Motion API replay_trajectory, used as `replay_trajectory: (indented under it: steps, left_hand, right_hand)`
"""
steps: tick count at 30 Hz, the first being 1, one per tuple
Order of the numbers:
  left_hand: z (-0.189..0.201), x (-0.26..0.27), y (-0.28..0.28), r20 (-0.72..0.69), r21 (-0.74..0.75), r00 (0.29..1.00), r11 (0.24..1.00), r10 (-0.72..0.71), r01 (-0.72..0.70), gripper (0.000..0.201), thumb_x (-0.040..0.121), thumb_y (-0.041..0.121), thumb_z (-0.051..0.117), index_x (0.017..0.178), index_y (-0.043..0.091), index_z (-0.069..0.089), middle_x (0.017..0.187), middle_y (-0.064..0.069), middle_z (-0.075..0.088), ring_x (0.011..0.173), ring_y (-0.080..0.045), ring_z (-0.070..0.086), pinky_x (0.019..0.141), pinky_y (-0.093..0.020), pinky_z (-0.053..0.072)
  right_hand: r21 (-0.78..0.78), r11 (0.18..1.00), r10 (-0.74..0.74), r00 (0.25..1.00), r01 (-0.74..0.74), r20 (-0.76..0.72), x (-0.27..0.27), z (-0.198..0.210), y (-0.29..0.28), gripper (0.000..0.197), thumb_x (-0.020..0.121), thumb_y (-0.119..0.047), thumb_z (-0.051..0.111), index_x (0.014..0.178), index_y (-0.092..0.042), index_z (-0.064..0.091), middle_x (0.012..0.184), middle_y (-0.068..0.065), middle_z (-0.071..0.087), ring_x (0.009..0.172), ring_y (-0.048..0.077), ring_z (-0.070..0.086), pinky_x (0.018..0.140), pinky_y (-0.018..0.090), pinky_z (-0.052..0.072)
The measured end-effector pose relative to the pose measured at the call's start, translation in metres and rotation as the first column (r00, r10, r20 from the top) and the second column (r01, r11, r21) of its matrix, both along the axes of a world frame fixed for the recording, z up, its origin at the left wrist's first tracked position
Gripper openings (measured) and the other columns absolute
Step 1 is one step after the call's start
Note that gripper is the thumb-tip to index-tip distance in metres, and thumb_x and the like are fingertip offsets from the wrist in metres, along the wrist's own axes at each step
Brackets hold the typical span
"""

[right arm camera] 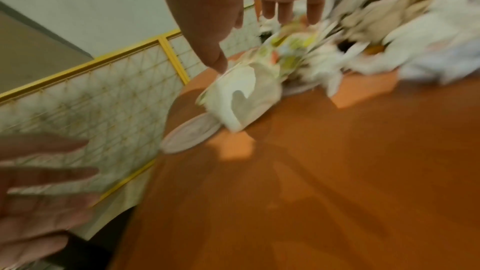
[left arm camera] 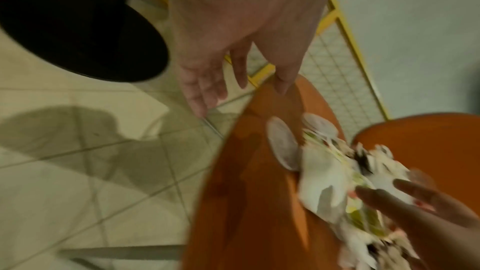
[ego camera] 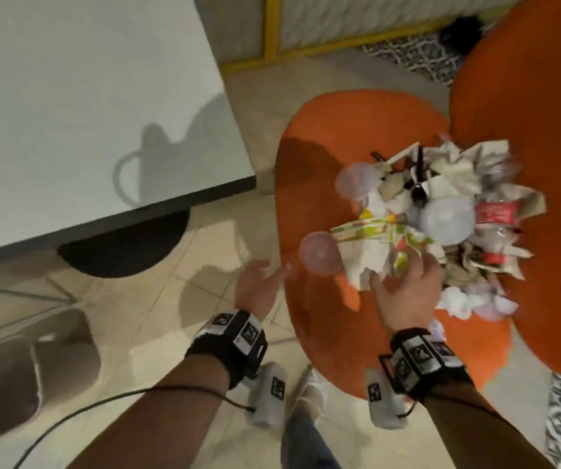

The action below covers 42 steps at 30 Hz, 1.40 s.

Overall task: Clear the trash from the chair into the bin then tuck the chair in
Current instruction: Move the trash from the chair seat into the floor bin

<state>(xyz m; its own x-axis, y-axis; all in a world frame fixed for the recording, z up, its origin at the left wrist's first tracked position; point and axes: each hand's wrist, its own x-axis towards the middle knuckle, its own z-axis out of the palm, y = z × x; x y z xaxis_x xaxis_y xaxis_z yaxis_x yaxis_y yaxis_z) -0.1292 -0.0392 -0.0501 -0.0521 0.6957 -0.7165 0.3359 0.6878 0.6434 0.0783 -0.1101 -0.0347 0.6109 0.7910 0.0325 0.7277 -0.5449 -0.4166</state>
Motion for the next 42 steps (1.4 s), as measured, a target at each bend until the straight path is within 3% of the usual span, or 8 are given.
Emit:
replay_trajectory:
  steps: [4,9,14,18,27,36,39,42]
  left_hand:
    - [0.006,0.107,0.01,-0.138,0.157,0.944,0.934,-0.3,0.32,0.08,0.056,0.068,0.068,0.117,0.017,0.057,0.116,-0.011,0.06,0.109,-0.033,0.058,0.092,-0.052,0.048]
    - [-0.003,0.15,0.015,-0.421,0.049,0.841,0.918,-0.339,0.394,0.121,0.043,0.08,0.067,0.142,0.025,0.024,0.146,-0.016,0.027,0.133,-0.04,0.026,0.106,-0.055,0.03]
    - [0.0,0.169,0.016,-0.45,0.08,0.827,0.907,-0.337,0.413,0.098,0.058,0.057,0.079,0.14,0.026,0.034,0.139,-0.016,0.03,0.127,-0.038,0.03,0.106,-0.046,0.03]
    - [-0.001,0.169,0.016,-0.344,0.117,0.9,0.939,-0.268,0.324,0.078,0.061,0.045,0.083,0.126,0.015,0.049,0.13,-0.015,0.037,0.118,-0.028,0.036,0.099,-0.038,0.038]
    - [-0.011,0.154,0.008,-0.03,0.123,0.994,0.986,-0.11,0.113,0.043,0.067,0.013,0.083,0.097,0.016,0.053,0.083,0.01,0.058,0.07,0.0,0.054,0.045,-0.007,0.043]
    - [-0.006,0.143,-0.003,-0.004,0.2,0.995,0.975,-0.101,0.1,0.031,0.068,0.009,0.082,0.083,0.019,0.057,0.08,0.012,0.059,0.073,-0.004,0.058,0.059,-0.01,0.047]
    - [-0.01,0.141,-0.009,-0.056,0.22,0.989,0.965,-0.136,0.146,0.048,0.061,0.014,0.086,0.103,0.012,0.063,0.099,-0.001,0.066,0.09,-0.016,0.062,0.074,-0.019,0.048]
    - [-0.01,0.143,-0.01,-0.056,0.24,0.991,0.962,-0.12,0.13,0.058,0.059,0.009,0.087,0.109,0.001,0.06,0.102,-0.004,0.061,0.091,-0.015,0.058,0.062,-0.004,0.044]
  right_hand:
    - [-0.111,0.991,-0.095,0.988,0.082,-0.125,0.07,0.006,-0.006,0.099,0.06,-0.067,0.064,0.14,-0.016,0.037,0.139,0.022,0.037,0.124,0.041,0.041,0.098,0.053,0.043]
    - [-0.215,0.974,-0.126,0.966,0.077,-0.224,0.086,-0.001,0.007,0.087,0.077,-0.051,0.067,0.147,-0.026,0.021,0.146,0.016,0.027,0.127,0.039,0.037,0.102,0.049,0.039]
    - [-0.233,0.969,-0.117,0.98,0.077,-0.163,0.1,-0.017,0.012,0.058,0.082,-0.037,0.065,0.131,-0.014,0.042,0.132,0.018,0.044,0.12,0.039,0.042,0.096,0.047,0.038]
    - [0.018,0.997,-0.074,0.976,0.079,-0.204,0.11,-0.02,0.0,0.041,0.077,-0.027,0.072,0.109,-0.006,0.057,0.11,0.015,0.059,0.101,0.035,0.055,0.085,0.044,0.047]
    - [0.042,0.985,-0.147,0.949,0.165,-0.279,0.116,-0.019,-0.062,0.044,0.073,-0.027,0.076,0.11,-0.01,0.06,0.114,0.015,0.057,0.108,0.03,0.051,0.087,0.041,0.047]
    - [-0.222,0.971,-0.116,0.984,0.083,-0.139,0.082,-0.038,-0.071,0.058,0.08,-0.046,0.065,0.126,-0.013,0.051,0.133,0.014,0.05,0.123,0.038,0.046,0.094,0.053,0.045]
    - [-0.258,0.965,-0.061,0.995,0.039,-0.075,0.074,-0.039,-0.069,0.065,0.08,-0.054,0.051,0.13,-0.013,0.048,0.127,0.017,0.054,0.113,0.038,0.052,0.087,0.052,0.047]
    - [-0.282,0.959,-0.015,0.997,-0.007,-0.077,0.07,-0.04,-0.068,0.066,0.079,-0.056,0.048,0.127,-0.01,0.052,0.117,0.019,0.057,0.102,0.038,0.056,0.081,0.049,0.049]
